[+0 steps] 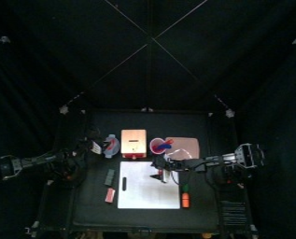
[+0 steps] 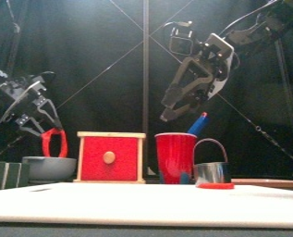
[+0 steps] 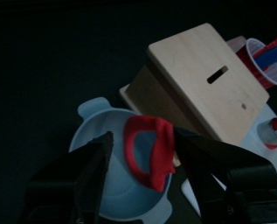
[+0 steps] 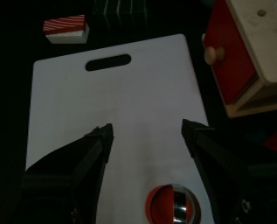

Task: Get the cutter from the drawer then cut the dough then place the extra dough in the bowl
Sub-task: Place the extra dough in the bowl

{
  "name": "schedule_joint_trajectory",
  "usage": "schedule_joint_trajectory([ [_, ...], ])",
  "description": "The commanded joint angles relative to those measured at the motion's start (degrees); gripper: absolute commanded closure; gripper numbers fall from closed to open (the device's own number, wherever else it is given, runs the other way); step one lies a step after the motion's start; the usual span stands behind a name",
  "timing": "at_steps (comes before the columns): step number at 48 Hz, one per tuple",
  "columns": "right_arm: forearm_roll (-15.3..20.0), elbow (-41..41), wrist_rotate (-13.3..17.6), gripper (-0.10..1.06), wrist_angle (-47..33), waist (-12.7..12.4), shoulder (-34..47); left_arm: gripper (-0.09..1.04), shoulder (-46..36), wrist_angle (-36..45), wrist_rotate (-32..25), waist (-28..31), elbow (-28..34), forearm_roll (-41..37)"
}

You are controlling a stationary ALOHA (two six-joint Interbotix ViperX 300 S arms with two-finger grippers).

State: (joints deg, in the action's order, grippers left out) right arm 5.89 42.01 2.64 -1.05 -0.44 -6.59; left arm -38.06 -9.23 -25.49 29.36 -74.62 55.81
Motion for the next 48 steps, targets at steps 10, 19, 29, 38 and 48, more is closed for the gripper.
schedule_joint_trajectory([
  [10, 0.09, -1.58, 0.0, 0.02, -0.09, -0.09, -0.53, 0.01, 2.72, -4.48, -0.09, -2.46, 1.14, -2.29],
  [19, 0.09, -1.58, 0.0, 0.02, -0.09, -0.09, -0.44, -0.03, 2.72, -4.66, -0.09, -3.6, 1.41, -2.55],
  [29, 0.09, -1.67, 0.09, 0.02, -0.09, -0.09, -0.18, -0.03, 2.72, -4.92, 0.09, -4.04, 1.41, -1.58],
  [38, 0.09, -1.67, 0.09, 0.02, -0.09, 0.0, -0.09, -0.03, 2.72, -4.57, 0.09, -3.16, 0.53, 2.72],
  [48, 0.09, -1.67, 0.09, 0.02, -0.09, 0.0, 0.0, -0.03, 2.81, -3.96, 0.09, -2.9, 0.44, 5.54],
])
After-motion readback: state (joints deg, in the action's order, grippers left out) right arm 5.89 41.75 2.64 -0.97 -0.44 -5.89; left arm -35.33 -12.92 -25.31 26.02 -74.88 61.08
